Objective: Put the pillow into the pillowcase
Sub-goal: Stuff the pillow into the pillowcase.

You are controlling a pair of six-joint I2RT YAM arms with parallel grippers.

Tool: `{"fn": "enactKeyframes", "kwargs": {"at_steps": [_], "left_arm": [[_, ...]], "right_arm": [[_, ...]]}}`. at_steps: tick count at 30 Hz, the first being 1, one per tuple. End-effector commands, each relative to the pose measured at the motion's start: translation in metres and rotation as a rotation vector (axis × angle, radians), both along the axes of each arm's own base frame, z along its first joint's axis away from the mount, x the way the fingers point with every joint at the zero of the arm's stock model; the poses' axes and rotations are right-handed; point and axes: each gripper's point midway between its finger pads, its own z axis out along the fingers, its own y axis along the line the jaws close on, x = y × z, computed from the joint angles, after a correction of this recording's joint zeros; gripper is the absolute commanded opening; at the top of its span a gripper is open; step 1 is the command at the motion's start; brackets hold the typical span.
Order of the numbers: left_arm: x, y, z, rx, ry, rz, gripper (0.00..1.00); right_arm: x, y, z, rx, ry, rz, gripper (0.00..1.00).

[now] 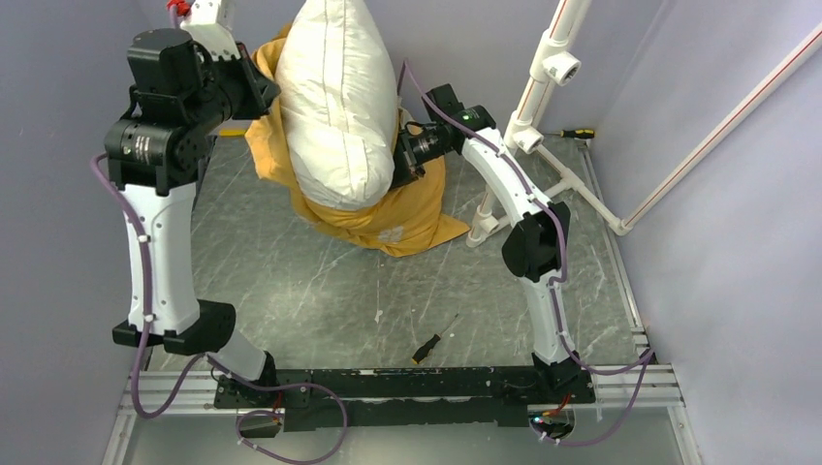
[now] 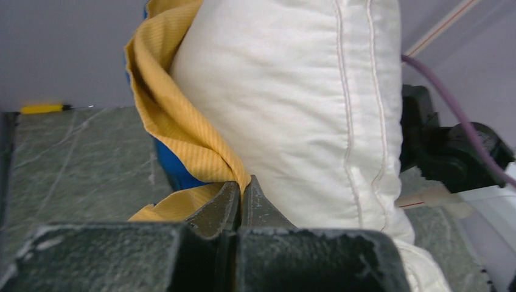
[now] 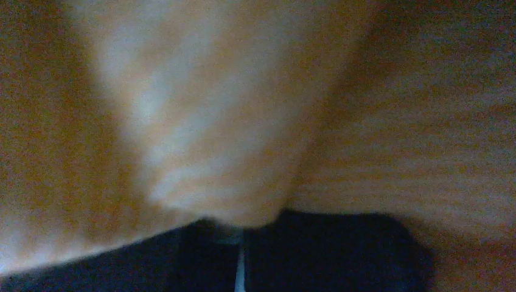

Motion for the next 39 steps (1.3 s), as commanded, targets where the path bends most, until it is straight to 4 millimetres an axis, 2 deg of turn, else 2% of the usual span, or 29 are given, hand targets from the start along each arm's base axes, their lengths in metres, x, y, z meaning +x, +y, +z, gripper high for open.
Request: {"fn": "enactKeyframes", "kwargs": {"at_steps": [1, 5, 8, 11, 13, 15, 17, 19, 24, 27, 29, 30, 34, 39], "left_arm": [[-0.025, -0.038, 0.139, -0.195, -0.491, -0.225, 0.0], [-0.014, -0.05, 0.125, -0.215, -0.44, -0.282, 0.0], [-0.01, -0.046, 0.117, -0.201, -0.425, -0.253, 0.0], [-0.005, -0.039, 0.106, -0.175, -0.398, -0.205, 0.0], [-0.001, -0.037, 0.096, -0.153, -0.374, -0.192, 0.0], [0.002, -0.035, 0.084, -0.13, -0.349, -0.182, 0.0], [0.006, -0.03, 0.069, -0.1, -0.315, -0.152, 0.0], [0.012, -0.02, 0.047, -0.057, -0.263, -0.096, 0.0], [0.02, 0.029, 0.004, 0.068, -0.167, 0.162, 0.0], [0.02, 0.057, -0.012, 0.123, -0.138, 0.307, 0.0], [0.02, 0.066, -0.016, 0.163, -0.132, 0.344, 0.0], [0.019, 0.074, -0.015, 0.197, -0.13, 0.378, 0.0], [0.02, 0.079, -0.017, 0.211, -0.128, 0.404, 0.0], [0.023, 0.084, -0.024, 0.235, -0.1, 0.428, 0.0]], "right_arm": [[0.011, -0.007, -0.088, -0.249, 0.064, -0.061, 0.0], [0.002, -0.004, -0.103, -0.298, 0.078, -0.032, 0.0], [-0.004, -0.004, -0.114, -0.345, 0.07, -0.021, 0.0], [-0.009, -0.003, -0.116, -0.384, 0.041, -0.029, 0.02], [-0.007, -0.003, -0.109, -0.393, 0.001, -0.057, 0.22], [-0.002, -0.004, -0.098, -0.388, -0.042, -0.095, 0.35], [0.004, -0.005, -0.083, -0.387, -0.093, -0.131, 0.46], [0.011, -0.008, -0.068, -0.385, -0.144, -0.175, 0.53], [0.029, -0.005, -0.01, -0.29, -0.336, -0.267, 0.62], [0.041, -0.001, 0.022, -0.214, -0.424, -0.327, 0.69], [0.05, 0.005, 0.047, -0.13, -0.482, -0.373, 0.75], [0.056, 0.009, 0.08, -0.023, -0.508, -0.442, 0.99], [0.063, 0.013, 0.112, 0.082, -0.509, -0.472, 1.0], [0.064, 0.022, 0.138, 0.182, -0.489, -0.458, 1.0]]}}
